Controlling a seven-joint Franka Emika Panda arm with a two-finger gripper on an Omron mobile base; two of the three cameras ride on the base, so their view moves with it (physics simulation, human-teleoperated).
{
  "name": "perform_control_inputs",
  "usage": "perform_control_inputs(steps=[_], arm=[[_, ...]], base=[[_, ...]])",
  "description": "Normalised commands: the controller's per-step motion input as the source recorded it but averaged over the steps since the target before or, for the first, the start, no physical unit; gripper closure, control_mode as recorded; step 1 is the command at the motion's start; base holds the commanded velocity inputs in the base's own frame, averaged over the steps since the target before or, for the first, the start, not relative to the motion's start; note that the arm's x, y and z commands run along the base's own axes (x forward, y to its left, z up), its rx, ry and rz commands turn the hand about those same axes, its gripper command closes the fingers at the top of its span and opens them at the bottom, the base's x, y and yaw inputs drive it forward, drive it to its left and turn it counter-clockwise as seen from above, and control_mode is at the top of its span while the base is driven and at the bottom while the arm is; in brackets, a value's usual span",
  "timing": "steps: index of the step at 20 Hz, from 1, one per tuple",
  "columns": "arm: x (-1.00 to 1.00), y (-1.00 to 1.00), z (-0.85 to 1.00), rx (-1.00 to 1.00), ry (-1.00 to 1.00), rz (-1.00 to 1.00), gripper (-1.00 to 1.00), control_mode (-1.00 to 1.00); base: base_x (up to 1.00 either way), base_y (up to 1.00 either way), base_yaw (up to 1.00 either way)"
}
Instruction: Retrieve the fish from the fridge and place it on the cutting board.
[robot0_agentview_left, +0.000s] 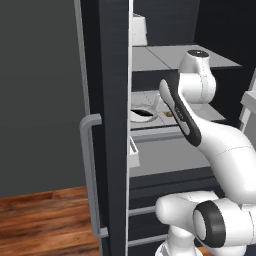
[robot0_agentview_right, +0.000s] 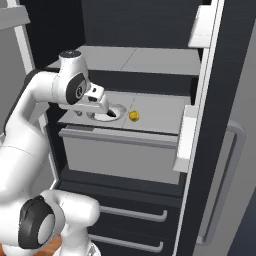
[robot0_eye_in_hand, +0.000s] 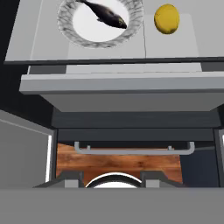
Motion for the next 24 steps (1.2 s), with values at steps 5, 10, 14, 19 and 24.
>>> perform_control_inputs(steps=[5, 10, 14, 19, 24], arm=[[0.00, -0.02, 0.00, 0.00, 0.00, -0.01, -1.00, -1.00], [0.05, 0.00, -0.16, 0.00, 0.00, 0.02, -1.00, -1.00], [0.07, -0.04, -0.44, -0.01, 0.00, 0.08, -1.00, -1.00], [0.12, -0.17, -0.34, -0.01, -0.04, 0.12, -1.00, -1.00], [0.22, -0.03, 0.00, 0.00, -0.05, 0.12, -1.00, -1.00]], base=[[0.00, 0.00, 0.00], [0.00, 0.00, 0.00], [0.00, 0.00, 0.00], [0.00, 0.00, 0.00], [0.00, 0.00, 0.00]])
